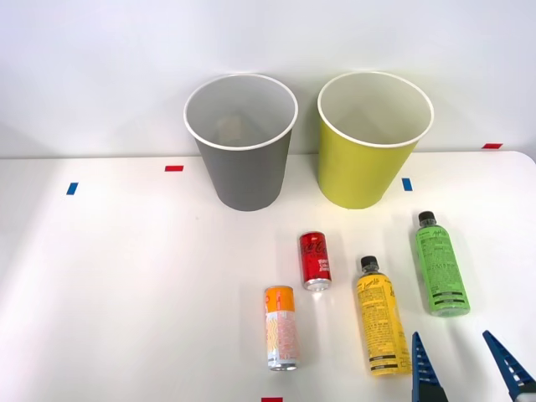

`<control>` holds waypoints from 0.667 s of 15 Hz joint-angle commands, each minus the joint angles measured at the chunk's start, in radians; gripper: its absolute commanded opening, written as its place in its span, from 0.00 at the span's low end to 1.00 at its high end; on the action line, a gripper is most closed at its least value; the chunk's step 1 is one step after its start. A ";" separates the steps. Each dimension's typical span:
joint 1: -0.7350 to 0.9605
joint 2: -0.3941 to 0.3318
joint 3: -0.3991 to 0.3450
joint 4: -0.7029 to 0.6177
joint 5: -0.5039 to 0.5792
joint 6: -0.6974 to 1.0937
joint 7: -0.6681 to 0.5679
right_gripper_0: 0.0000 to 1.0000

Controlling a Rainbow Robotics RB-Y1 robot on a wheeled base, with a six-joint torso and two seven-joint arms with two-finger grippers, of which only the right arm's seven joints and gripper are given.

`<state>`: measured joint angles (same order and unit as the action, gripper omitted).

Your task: Put cans in the gray bin, plastic bottles in the light green bin

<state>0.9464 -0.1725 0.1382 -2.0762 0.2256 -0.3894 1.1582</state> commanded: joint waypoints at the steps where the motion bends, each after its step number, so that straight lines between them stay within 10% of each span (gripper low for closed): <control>1: -0.020 -0.088 0.049 -0.360 -0.094 0.549 -0.009 1.00; 5: -0.144 -0.182 0.046 -0.542 -0.107 1.169 -0.152 1.00; 10: -0.373 -0.308 0.063 -0.542 -0.120 1.451 -0.379 1.00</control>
<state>0.6323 -0.4382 0.1930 -2.6075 0.1181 0.9987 0.8340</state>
